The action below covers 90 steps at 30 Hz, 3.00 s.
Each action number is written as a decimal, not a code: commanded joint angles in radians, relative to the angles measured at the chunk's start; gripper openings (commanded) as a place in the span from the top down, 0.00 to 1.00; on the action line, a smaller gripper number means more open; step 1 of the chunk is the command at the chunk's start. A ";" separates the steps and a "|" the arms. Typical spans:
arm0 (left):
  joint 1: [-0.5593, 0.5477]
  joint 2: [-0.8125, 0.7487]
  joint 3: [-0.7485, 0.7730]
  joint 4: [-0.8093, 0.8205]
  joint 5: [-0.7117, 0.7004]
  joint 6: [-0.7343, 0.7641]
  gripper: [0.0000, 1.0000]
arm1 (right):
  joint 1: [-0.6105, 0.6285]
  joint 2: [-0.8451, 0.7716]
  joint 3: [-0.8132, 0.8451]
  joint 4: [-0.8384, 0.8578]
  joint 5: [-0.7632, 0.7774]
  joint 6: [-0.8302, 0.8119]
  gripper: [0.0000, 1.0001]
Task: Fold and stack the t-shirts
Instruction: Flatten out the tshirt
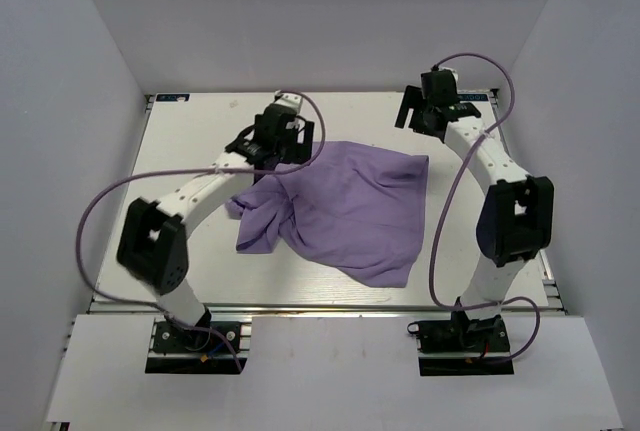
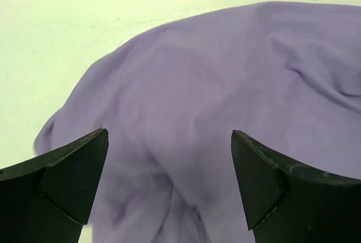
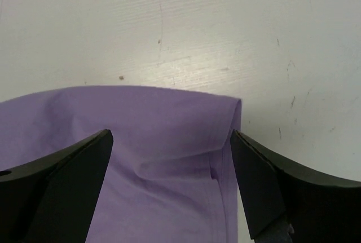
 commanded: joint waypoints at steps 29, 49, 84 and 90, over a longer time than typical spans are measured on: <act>0.029 -0.671 -0.888 -0.037 -0.041 -0.525 0.02 | 0.088 -0.811 -1.016 -0.143 -0.462 0.116 0.13; 0.029 -0.727 -0.980 0.160 0.082 -0.448 1.00 | 0.315 -0.665 -1.115 -0.023 -0.484 0.251 0.39; 0.019 -0.792 0.162 0.264 -0.550 0.262 1.00 | 0.319 -0.887 0.135 0.097 0.656 -0.259 1.00; 0.019 -0.792 0.282 0.217 -0.334 0.274 1.00 | 0.320 -0.903 0.224 0.123 0.505 -0.348 1.00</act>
